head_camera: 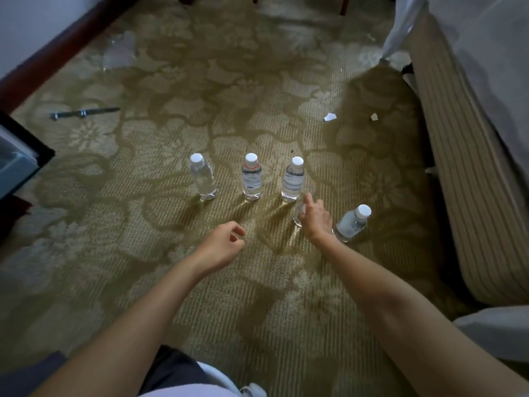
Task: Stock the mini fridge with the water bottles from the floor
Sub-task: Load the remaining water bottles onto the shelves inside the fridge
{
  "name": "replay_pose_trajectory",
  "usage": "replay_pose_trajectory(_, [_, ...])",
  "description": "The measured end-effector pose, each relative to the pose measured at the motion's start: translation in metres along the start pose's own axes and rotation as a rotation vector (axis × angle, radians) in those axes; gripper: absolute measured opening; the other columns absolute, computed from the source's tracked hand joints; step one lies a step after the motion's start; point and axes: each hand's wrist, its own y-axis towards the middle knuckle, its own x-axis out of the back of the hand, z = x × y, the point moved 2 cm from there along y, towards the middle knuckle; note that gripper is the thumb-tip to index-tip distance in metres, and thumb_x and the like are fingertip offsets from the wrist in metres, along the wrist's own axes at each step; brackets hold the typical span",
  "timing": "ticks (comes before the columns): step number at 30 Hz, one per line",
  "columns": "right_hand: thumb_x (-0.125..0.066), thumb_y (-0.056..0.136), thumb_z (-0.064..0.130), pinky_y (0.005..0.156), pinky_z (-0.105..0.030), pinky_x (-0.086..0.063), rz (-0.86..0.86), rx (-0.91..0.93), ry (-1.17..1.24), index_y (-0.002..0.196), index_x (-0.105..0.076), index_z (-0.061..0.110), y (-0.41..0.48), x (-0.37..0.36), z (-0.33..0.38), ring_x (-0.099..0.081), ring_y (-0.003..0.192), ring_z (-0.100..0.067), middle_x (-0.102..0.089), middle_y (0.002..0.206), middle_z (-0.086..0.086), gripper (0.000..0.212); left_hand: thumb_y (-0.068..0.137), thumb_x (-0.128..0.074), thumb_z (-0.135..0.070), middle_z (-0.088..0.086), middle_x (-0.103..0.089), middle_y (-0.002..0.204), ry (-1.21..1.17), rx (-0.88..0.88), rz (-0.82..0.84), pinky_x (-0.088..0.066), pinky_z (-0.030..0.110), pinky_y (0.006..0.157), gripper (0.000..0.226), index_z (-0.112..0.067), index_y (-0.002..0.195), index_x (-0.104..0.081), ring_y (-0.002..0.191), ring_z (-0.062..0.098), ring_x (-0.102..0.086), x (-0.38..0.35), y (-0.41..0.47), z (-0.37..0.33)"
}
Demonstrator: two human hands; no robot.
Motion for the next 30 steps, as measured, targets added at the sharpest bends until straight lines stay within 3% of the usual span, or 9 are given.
replay_pose_trajectory(8, [-0.068, 0.078, 0.019, 0.072, -0.03, -0.046, -0.037, 0.138, 0.216, 0.099, -0.056, 0.007, -0.038, 0.002, 0.05, -0.058, 0.086, -0.022, -0.064, 0.098, -0.009, 0.027, 0.088, -0.058, -0.01, 0.009, -0.06, 0.11, -0.089, 0.059, -0.038, -0.048, 0.029, 0.078, 0.03, -0.009, 0.118, -0.054, 0.096, 0.02, -0.056, 0.032, -0.012, 0.044])
replay_pose_trajectory(12, [-0.076, 0.069, 0.017, 0.06, -0.017, -0.043, 0.115, 0.358, 0.346, 0.094, -0.064, 0.008, -0.066, 0.008, 0.107, -0.056, 0.076, -0.013, -0.062, 0.083, 0.001, 0.03, 0.083, -0.064, -0.009, 0.008, -0.058, 0.109, -0.144, 0.056, -0.037, -0.047, 0.025, 0.076, 0.038, -0.009, 0.119, -0.053, 0.1, 0.02, -0.057, 0.052, -0.021, 0.067])
replay_pose_trajectory(15, [-0.076, 0.066, 0.012, 0.067, -0.031, -0.05, 0.253, 0.494, 0.487, 0.085, -0.065, 0.013, -0.086, 0.01, 0.163, -0.056, 0.069, -0.012, -0.058, 0.072, 0.009, 0.023, 0.077, -0.07, -0.005, 0.008, -0.056, 0.116, -0.177, 0.071, -0.043, -0.047, 0.029, 0.087, 0.051, -0.011, 0.124, -0.05, 0.105, 0.02, -0.055, 0.071, -0.033, 0.088])
replay_pose_trajectory(17, [-0.075, 0.066, 0.008, 0.061, -0.033, -0.047, 0.346, 0.571, 0.577, 0.078, -0.064, 0.01, -0.099, 0.011, 0.207, -0.052, 0.064, -0.01, -0.055, 0.066, 0.008, 0.016, 0.074, -0.071, 0.0, 0.009, -0.056, 0.119, -0.223, 0.077, -0.063, -0.048, 0.029, 0.088, 0.058, -0.01, 0.126, -0.048, 0.105, 0.019, -0.054, 0.088, -0.042, 0.104])
replay_pose_trajectory(20, [-0.073, 0.066, 0.004, 0.054, -0.023, -0.036, 0.492, 0.696, 0.647, 0.066, -0.06, 0.017, -0.122, 0.016, 0.279, -0.043, 0.057, -0.004, -0.049, 0.059, 0.009, 0.018, 0.071, -0.071, 0.007, 0.008, -0.058, 0.115, -0.359, 0.067, -0.143, -0.046, 0.019, 0.074, 0.062, -0.01, 0.126, -0.048, 0.101, 0.019, -0.055, 0.124, -0.062, 0.128])
replay_pose_trajectory(23, [-0.072, 0.064, 0.006, 0.055, -0.024, -0.035, 0.662, 0.789, 0.661, 0.071, -0.063, 0.01, -0.144, 0.019, 0.349, -0.045, 0.061, -0.009, -0.049, 0.06, 0.005, 0.012, 0.068, -0.075, 0.0, -0.005, -0.06, 0.101, -0.322, 0.027, -0.269, -0.043, 0.014, 0.068, 0.056, -0.016, 0.116, -0.05, 0.094, 0.012, -0.057, 0.166, -0.086, 0.148])
replay_pose_trajectory(26, [-0.071, 0.066, 0.005, 0.054, -0.016, -0.037, 0.786, 0.882, 0.634, 0.066, -0.061, 0.015, -0.159, 0.023, 0.404, -0.047, 0.058, -0.005, -0.052, 0.06, 0.006, 0.015, 0.066, -0.078, -0.008, -0.013, -0.057, 0.087, -0.291, 0.019, -0.409, -0.046, 0.019, 0.068, 0.05, -0.026, 0.104, -0.051, 0.088, 0.011, -0.058, 0.2, -0.107, 0.165])
replay_pose_trajectory(28, [-0.069, 0.071, 0.001, 0.06, -0.015, -0.041, 0.868, 0.939, 0.58, 0.069, -0.062, 0.02, -0.17, 0.022, 0.442, -0.052, 0.062, -0.004, -0.057, 0.065, 0.004, 0.02, 0.065, -0.078, -0.009, -0.015, -0.056, 0.079, -0.309, 0.038, -0.532, -0.046, 0.024, 0.068, 0.043, -0.032, 0.086, -0.05, 0.078, 0.009, -0.056, 0.224, -0.125, 0.183])
replay_pose_trajectory(30, [-0.066, 0.075, 0.003, 0.073, -0.024, -0.043, 0.97, 0.943, 0.602, 0.079, -0.065, 0.015, -0.18, 0.021, 0.475, -0.055, 0.075, -0.015, -0.062, 0.078, -0.014, 0.013, 0.063, -0.08, -0.012, -0.014, -0.057, 0.078, -0.336, 0.066, -0.638, -0.044, 0.022, 0.066, 0.042, -0.033, 0.081, -0.049, 0.075, 0.006, -0.055, 0.247, -0.142, 0.2])
